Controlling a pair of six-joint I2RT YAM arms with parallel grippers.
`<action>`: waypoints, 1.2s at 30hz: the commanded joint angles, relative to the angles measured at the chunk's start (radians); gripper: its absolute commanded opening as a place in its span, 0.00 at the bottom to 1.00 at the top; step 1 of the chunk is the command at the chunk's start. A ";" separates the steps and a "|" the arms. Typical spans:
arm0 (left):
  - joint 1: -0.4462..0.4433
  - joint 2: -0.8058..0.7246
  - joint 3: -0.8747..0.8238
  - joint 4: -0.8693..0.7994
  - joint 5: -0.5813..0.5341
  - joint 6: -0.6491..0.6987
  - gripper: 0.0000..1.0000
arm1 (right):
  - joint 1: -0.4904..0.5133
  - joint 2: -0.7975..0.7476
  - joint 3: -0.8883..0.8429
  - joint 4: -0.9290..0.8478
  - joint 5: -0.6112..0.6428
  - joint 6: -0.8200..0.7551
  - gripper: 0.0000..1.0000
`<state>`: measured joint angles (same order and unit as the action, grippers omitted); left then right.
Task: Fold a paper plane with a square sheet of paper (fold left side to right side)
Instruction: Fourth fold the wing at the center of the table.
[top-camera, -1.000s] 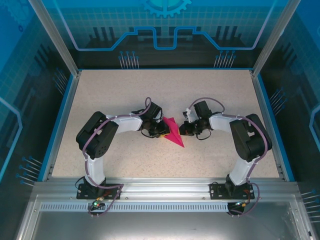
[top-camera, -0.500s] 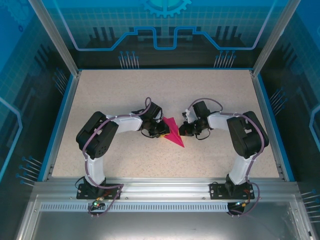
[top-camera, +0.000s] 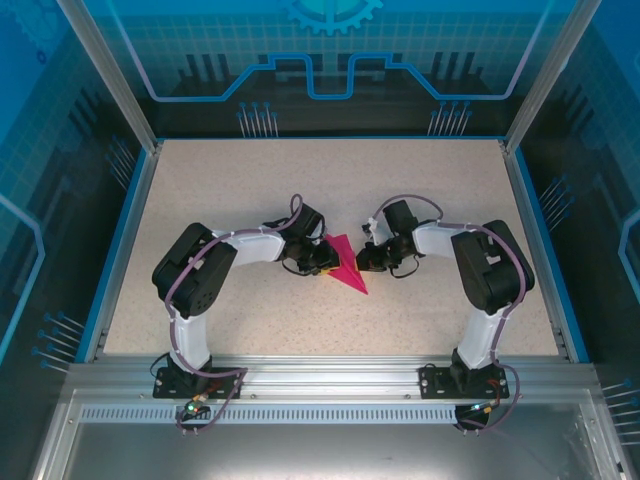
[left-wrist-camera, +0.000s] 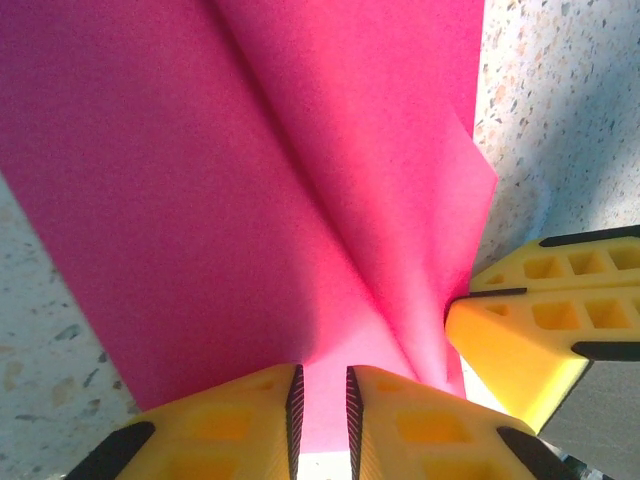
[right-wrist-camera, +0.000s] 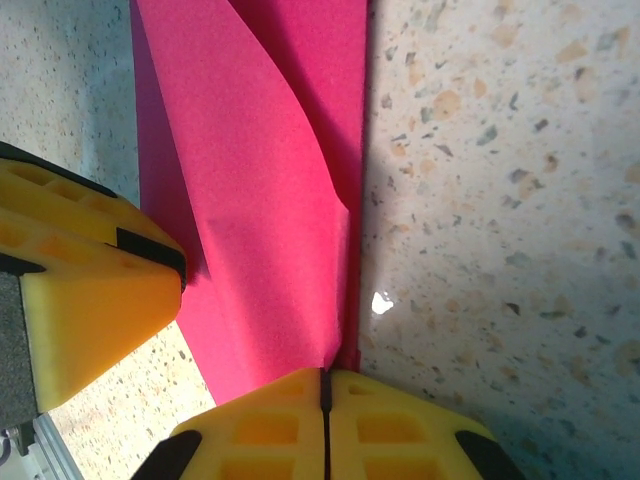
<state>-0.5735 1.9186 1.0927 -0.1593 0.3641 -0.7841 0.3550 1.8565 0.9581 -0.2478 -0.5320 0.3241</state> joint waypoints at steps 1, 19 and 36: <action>-0.006 -0.020 0.045 -0.051 0.016 0.027 0.24 | 0.019 0.042 0.013 -0.061 0.038 -0.023 0.06; -0.003 0.033 0.224 -0.148 0.038 0.054 0.25 | 0.030 0.053 0.023 -0.081 0.069 -0.023 0.07; -0.003 0.178 0.311 -0.201 -0.001 0.069 0.24 | 0.037 0.060 0.033 -0.097 0.084 -0.033 0.07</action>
<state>-0.5735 2.0731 1.3739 -0.3054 0.3851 -0.7486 0.3687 1.8694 0.9905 -0.2932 -0.5053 0.3122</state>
